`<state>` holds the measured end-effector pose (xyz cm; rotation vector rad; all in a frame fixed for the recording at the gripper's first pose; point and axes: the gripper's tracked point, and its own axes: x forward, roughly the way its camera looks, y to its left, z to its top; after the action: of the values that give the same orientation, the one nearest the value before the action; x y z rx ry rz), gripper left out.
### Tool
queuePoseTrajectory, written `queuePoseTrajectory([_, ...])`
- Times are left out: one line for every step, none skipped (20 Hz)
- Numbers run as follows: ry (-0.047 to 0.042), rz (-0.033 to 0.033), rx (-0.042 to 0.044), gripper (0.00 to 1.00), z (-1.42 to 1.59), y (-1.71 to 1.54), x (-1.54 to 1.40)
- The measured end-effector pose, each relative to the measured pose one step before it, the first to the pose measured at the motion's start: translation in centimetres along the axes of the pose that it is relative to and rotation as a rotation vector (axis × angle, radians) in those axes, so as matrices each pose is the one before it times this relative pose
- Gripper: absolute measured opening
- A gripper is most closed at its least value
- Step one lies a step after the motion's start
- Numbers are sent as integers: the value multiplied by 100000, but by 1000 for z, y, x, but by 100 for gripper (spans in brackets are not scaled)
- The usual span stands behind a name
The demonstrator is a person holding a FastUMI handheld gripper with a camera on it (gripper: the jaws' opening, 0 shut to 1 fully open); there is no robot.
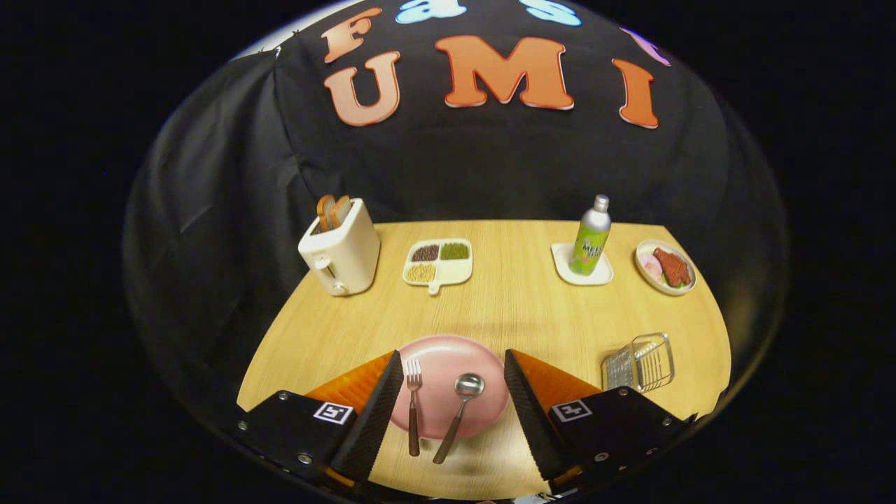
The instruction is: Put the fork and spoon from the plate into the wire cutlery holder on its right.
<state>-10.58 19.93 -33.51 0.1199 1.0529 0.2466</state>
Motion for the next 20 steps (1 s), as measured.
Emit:
queuePoseTrajectory([3547,-341,152,86,-1381,140,811])
queuePoseTrajectory([3222,-723,-221,84,-1055,-67,755])
queuePoseTrajectory([3607,-523,-522,82,-1349,65,824])
queuePoseTrajectory([3119,-878,-640,78,-1126,14,871])
queuePoseTrajectory([3298,-948,-610,76,-1289,92,883])
queuePoseTrajectory([2970,-1434,-126,72,-1009,-103,804])
queuePoseTrajectory([2248,-981,-277,71,-971,-4,755])
queuePoseTrajectory([2342,-984,-136,66,-741,44,604])
queuePoseTrajectory([2158,-982,-308,63,-699,-159,498])
queuePoseTrajectory([2084,-1059,-284,60,-561,-168,481])
queuePoseTrajectory([2274,-793,-51,56,-503,14,585])
queuePoseTrajectory([2281,-907,577,50,-535,-133,542])
queuePoseTrajectory([2252,-468,593,47,-554,70,403])
queuePoseTrajectory([2020,-300,588,40,-397,91,433])
queuePoseTrajectory([1566,-116,27,37,-335,117,309])
queuePoseTrajectory([1365,-873,-239,32,-149,-69,294])
queuePoseTrajectory([1125,-998,-46,27,-311,-205,319])
queuePoseTrajectory([1465,-779,12,23,-168,8,109])
queuePoseTrajectory([1211,263,216,20,-254,88,373])
queuePoseTrajectory([1102,515,239,17,-74,82,158])
